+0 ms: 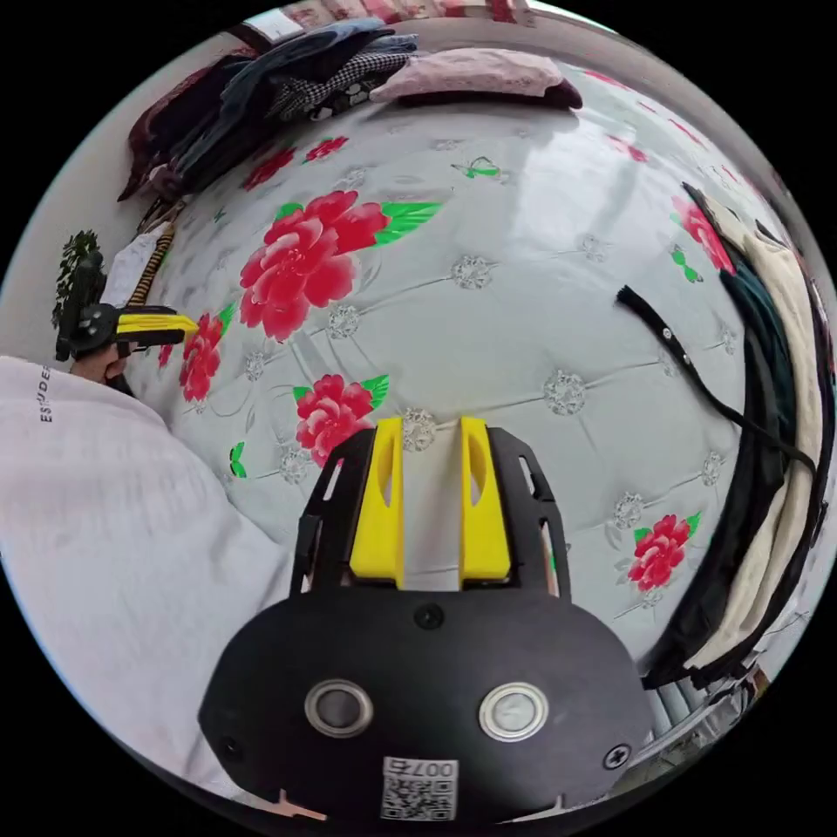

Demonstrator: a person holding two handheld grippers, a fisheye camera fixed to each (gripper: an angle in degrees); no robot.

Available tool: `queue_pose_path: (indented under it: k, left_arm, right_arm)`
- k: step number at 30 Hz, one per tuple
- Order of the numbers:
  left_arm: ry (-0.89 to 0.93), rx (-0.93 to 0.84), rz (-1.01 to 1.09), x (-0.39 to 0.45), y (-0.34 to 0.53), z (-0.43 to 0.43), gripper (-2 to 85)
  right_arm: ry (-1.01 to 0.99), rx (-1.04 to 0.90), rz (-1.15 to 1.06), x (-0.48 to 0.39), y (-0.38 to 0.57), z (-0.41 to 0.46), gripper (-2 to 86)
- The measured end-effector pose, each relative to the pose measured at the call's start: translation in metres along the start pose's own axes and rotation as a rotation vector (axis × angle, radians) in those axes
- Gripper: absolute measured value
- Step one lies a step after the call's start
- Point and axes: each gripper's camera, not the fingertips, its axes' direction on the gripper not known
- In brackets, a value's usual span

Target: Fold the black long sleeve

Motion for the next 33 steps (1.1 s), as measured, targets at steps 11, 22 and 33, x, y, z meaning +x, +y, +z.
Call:
queue_pose_path:
  k: [11,22,33]
  left_arm:
    - [-0.087,-0.229,0.175,0.070,-0.080,0.012,-0.9]
    - [-0.144,-0.364,0.157,0.089,-0.119,0.002,-0.9]
    - [-0.100,-0.359,0.013,0.056,-0.109,-0.032,-0.9]
  right_arm:
    - [0.063,0.340,0.637,0.103,0.100,-0.057,8.1]
    - [0.535,0.230,1.457,0.301,0.324,-0.128,9.4]
    - [0.394,0.359,1.411,0.282,0.352,-0.147,1.9]
